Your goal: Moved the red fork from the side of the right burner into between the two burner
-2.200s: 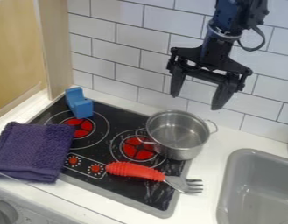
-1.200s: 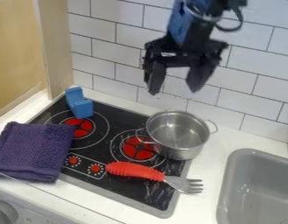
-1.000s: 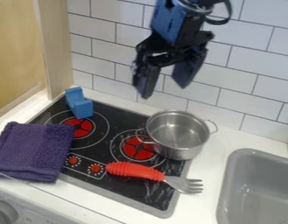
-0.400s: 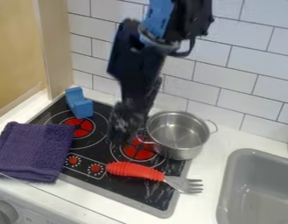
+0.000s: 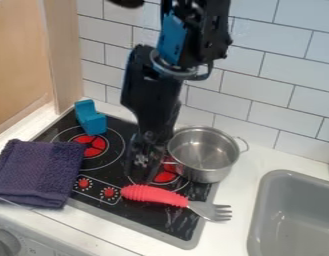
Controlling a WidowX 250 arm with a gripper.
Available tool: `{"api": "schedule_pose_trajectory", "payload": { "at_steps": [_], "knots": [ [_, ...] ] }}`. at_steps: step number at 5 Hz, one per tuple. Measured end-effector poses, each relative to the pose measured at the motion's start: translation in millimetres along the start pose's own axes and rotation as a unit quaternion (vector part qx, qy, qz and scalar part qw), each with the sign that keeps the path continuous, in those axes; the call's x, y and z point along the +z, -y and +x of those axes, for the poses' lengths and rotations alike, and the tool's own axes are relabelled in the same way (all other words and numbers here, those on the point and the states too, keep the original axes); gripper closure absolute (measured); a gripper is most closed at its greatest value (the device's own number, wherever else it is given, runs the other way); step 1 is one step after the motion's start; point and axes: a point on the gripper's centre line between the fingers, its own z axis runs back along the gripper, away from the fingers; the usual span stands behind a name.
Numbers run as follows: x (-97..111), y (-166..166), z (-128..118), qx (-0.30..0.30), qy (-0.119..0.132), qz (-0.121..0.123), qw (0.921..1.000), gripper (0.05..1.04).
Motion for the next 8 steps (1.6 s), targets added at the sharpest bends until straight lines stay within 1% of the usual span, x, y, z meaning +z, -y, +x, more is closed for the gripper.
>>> {"api": "schedule_pose_trajectory", "payload": {
  "at_steps": [1,2,3,4,5,7,8],
  "knots": [
    [-11,7,0,0.009,-0.024,-0.026,0.9994,0.085],
    [-25,8,-5,-0.004,-0.029,-0.014,0.9995,0.085],
    [-35,17,-3,0.006,-0.040,-0.018,0.9990,0.085],
    [-45,20,-8,-0.003,-0.046,-0.015,0.9988,0.085],
    [-50,26,-13,-0.004,-0.057,-0.025,0.9981,0.085],
    [-67,28,-20,-0.006,-0.062,-0.021,0.9979,0.085],
    [-74,28,-23,-0.009,-0.064,-0.015,0.9978,0.085]
  ]
}}
